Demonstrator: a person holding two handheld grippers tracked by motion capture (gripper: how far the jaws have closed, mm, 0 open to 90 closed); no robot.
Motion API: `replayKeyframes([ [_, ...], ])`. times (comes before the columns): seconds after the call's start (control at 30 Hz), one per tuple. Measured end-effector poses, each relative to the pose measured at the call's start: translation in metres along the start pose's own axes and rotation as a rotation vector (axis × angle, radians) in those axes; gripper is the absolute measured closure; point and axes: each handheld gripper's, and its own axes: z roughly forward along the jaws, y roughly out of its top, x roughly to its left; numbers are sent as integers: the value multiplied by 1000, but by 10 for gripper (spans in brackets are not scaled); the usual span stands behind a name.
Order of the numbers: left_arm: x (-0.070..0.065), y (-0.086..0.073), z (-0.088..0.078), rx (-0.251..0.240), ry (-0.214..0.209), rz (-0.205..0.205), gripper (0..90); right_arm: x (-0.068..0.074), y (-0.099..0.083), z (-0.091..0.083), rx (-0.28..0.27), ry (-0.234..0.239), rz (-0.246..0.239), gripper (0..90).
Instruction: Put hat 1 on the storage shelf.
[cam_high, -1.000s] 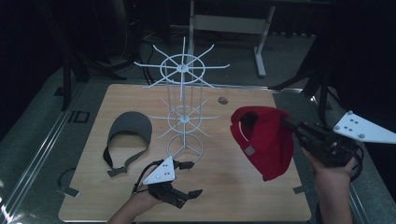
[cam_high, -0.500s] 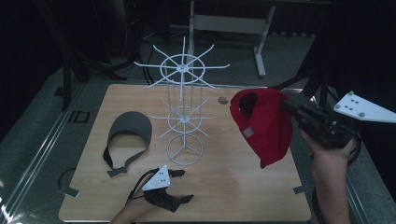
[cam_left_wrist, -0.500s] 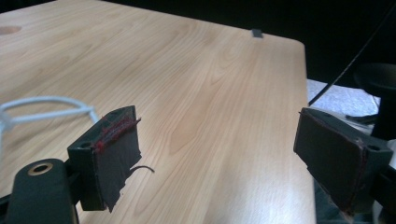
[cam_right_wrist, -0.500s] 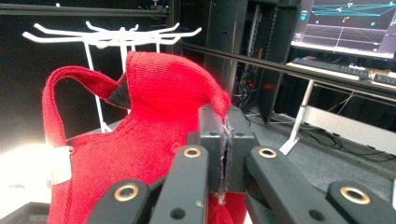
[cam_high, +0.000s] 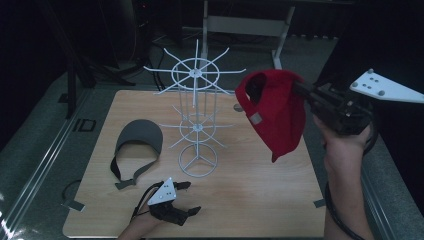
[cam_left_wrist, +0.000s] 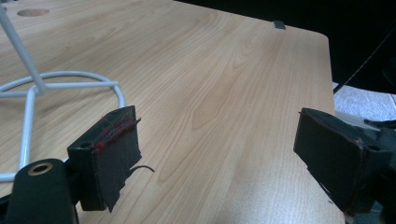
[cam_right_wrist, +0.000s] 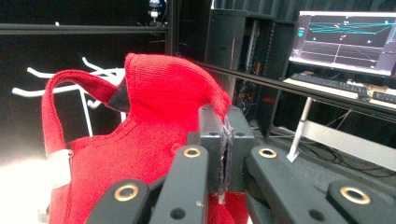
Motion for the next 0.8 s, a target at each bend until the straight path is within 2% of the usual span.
replayKeyframes([
  [0.17,0,-1,-1,-7,-1,-7,145,8,4,15,17,2,-25,883],
  [0.33,0,-1,-2,-14,-1,-9,145,15,-3,24,46,11,-37,883],
  [0.8,0,-1,-3,-16,0,-12,145,21,-36,28,113,55,-37,881],
])
